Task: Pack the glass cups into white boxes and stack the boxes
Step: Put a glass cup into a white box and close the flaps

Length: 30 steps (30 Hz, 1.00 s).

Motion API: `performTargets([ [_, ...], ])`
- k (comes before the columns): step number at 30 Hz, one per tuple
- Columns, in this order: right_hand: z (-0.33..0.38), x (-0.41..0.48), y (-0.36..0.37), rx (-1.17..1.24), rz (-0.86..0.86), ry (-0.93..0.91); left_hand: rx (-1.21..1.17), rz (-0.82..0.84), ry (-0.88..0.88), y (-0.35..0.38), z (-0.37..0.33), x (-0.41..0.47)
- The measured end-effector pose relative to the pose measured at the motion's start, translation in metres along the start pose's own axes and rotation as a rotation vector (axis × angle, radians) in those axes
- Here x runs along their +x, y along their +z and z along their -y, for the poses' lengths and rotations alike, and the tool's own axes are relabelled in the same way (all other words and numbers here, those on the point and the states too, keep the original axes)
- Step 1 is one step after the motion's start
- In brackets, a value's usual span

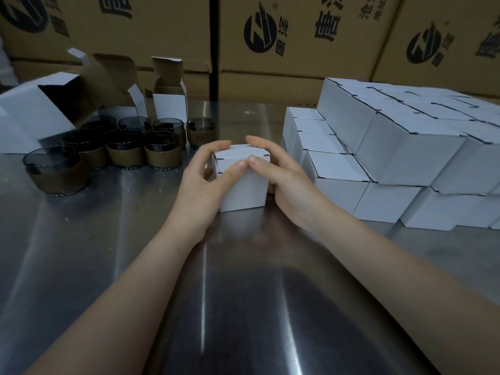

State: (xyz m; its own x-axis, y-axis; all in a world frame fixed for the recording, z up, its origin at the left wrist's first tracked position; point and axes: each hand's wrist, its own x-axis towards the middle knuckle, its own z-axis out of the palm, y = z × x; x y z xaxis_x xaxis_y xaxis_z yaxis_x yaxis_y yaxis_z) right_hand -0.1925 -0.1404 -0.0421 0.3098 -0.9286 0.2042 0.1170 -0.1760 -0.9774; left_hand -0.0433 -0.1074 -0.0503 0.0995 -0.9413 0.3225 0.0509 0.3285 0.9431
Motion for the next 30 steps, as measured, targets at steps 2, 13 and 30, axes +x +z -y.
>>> performTargets([
  [2, -0.0004, -0.0003, 0.0008, -0.020, -0.003, -0.010, -0.004, -0.013, 0.008, 0.0014, -0.0004, -0.0001],
  [13, -0.0001, -0.0015, -0.0002, -0.054, 0.018, -0.012, -0.013, 0.003, 0.001, 0.0035, -0.0016, -0.0001],
  [30, 0.0018, 0.0022, 0.0022, -0.063, -0.026, 0.051, 0.093, -0.028, -0.061, 0.0029, -0.0026, -0.0003],
])
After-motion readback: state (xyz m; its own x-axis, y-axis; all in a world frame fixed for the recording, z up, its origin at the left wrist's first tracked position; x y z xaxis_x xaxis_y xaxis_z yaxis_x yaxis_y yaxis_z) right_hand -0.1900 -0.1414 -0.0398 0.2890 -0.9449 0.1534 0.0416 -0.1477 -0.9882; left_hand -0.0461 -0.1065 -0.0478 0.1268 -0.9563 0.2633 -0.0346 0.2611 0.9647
